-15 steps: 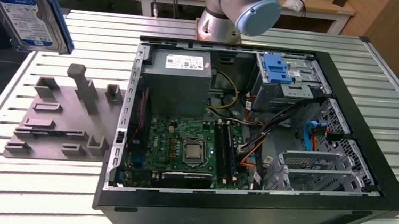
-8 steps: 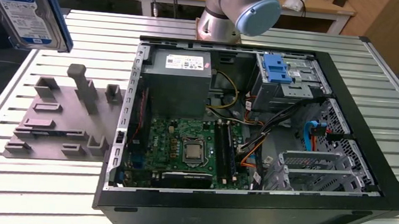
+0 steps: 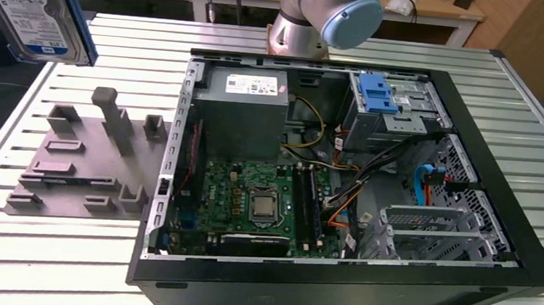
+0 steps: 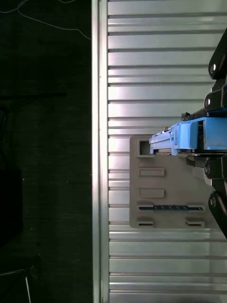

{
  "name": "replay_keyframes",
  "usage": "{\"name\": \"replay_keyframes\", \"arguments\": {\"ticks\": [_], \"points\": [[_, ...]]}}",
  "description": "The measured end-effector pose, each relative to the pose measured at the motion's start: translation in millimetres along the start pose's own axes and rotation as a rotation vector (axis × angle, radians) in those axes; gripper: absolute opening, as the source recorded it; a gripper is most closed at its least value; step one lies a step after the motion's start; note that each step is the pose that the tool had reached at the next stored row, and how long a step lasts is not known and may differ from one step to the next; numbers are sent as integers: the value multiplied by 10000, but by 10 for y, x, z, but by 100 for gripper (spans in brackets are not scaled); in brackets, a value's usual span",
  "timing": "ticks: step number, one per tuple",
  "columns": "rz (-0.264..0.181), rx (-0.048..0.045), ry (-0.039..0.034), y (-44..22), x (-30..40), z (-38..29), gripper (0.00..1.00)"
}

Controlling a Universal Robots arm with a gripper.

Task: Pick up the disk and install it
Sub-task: 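Pick up the disk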

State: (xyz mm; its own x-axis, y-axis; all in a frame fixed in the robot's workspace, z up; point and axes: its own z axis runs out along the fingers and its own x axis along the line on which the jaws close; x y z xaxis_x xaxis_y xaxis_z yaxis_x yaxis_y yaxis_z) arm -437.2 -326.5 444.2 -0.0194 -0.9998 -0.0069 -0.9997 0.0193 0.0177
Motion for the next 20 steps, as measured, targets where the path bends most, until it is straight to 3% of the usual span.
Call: {"name": "replay_keyframes", "arguments": {"ticks": [20], "points": [[0,0,0,5,-2,-276,36]]}}
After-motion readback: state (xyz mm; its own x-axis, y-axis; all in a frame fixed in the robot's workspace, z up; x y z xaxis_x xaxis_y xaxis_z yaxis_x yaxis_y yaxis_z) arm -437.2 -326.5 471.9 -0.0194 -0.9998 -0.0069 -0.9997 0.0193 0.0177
